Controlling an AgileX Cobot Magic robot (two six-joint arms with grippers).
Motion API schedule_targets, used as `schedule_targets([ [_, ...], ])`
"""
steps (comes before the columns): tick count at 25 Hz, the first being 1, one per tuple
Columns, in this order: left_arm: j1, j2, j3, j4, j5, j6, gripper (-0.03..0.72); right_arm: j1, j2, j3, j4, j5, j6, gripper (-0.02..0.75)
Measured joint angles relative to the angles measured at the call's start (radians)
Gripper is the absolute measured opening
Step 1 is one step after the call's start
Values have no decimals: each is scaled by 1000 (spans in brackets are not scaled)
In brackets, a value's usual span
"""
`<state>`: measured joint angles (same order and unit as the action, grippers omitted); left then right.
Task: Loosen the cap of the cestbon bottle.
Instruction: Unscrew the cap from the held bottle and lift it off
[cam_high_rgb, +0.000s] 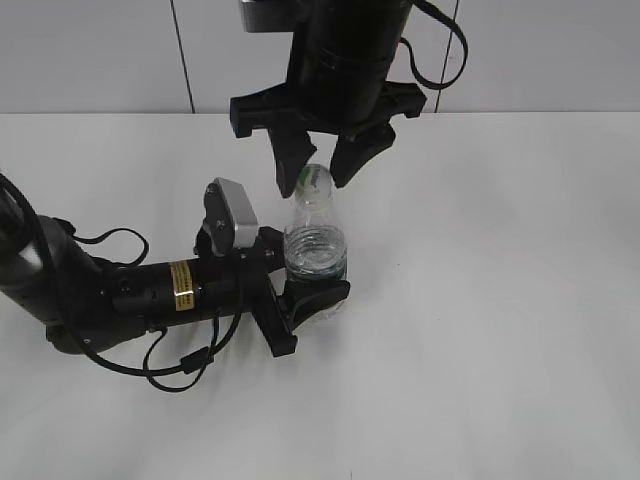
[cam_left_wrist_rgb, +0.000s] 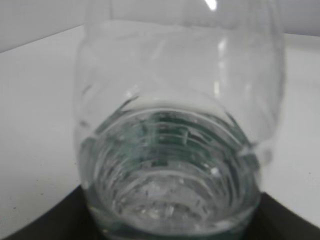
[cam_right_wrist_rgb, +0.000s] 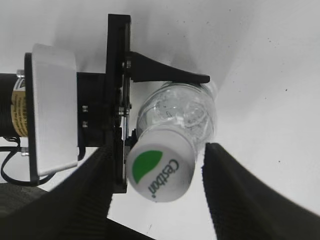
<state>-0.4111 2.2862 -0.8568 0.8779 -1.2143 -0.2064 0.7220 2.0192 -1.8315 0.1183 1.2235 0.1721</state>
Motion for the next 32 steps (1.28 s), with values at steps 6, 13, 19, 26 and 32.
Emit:
schedule_targets([
  [6,0,0,0,0,0,0,414,0,0,0,-4,0,-17,300],
  [13,0,0,0,0,0,0,414,0,0,0,-4,0,-54,300],
  [19,0,0,0,0,0,0,414,0,0,0,-6,0,-244,300],
  [26,0,0,0,1,0,0,414,0,0,0,-8,0,-584,300],
  [32,0,0,0,1,1,-2,414,0,0,-4,-12,0,-826,300],
])
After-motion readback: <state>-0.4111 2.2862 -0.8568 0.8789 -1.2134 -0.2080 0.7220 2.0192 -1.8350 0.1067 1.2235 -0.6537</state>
